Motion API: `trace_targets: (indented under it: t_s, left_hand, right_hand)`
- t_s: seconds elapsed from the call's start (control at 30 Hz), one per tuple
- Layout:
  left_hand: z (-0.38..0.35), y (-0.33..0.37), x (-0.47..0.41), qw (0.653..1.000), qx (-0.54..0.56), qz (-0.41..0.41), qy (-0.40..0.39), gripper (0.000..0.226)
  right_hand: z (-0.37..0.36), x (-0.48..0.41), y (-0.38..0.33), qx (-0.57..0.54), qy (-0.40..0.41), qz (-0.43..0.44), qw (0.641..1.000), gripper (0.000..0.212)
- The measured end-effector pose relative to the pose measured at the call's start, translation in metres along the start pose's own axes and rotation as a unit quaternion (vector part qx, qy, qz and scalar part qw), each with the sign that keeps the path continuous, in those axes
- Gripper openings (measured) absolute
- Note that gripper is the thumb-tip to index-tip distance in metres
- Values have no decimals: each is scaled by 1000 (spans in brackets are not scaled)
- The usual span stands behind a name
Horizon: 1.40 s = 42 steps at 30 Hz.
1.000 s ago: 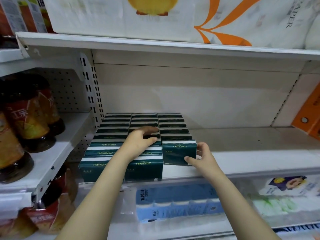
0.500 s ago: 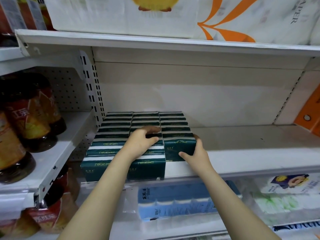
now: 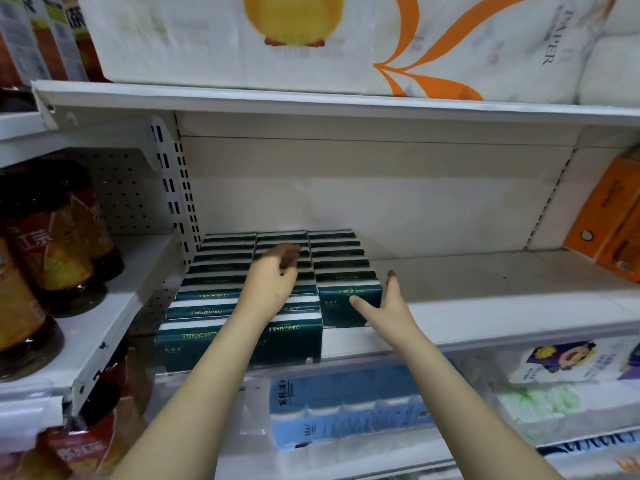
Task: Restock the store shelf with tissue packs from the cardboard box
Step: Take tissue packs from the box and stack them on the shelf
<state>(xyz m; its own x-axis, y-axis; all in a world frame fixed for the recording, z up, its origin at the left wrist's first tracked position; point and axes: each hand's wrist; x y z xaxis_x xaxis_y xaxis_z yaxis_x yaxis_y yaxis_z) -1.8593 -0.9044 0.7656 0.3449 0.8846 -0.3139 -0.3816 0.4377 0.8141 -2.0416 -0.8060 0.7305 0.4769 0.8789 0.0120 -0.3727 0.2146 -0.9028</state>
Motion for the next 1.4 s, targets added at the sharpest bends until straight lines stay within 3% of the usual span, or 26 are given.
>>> trace_targets:
  t_s: [0.17,0.37,0.57,0.93,1.13,1.4]
  left_hand:
    - [3,15,7,999,28,-5,25,36]
    - [1,36,28,992,117,-38,19,32]
    - [-10,64,64,974,219,-54,-14,38]
    - [-53,76,150,962,269,-25,-43,39]
    - [-93,48,207,963,257,49,-65,40]
    - [-151,-8,269,952,236,160,-110,35]
  right_hand:
    - [13,9,-27,-68,98,95,988,66]
    - [28,32,-51,-202,102,136,965,37]
    - [37,65,-48,-276,96,140,946,25]
    - [56,129,10,-290,78,124,946,31]
    - [49,162,84,-301,63,72,949,24]
    - [35,197,191,-258,47,-17,965,31]
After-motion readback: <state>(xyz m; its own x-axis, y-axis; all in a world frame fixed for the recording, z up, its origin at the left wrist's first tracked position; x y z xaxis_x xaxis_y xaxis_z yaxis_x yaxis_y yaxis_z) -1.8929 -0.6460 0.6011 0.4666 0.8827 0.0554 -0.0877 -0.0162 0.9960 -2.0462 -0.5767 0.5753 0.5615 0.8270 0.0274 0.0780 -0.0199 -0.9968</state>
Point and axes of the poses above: each hand's wrist, its own x-axis away from the middle knuckle, its own z-axis out of the back of the hand, y = z × x, and after that the axes turned 1 degree about x, right-handed
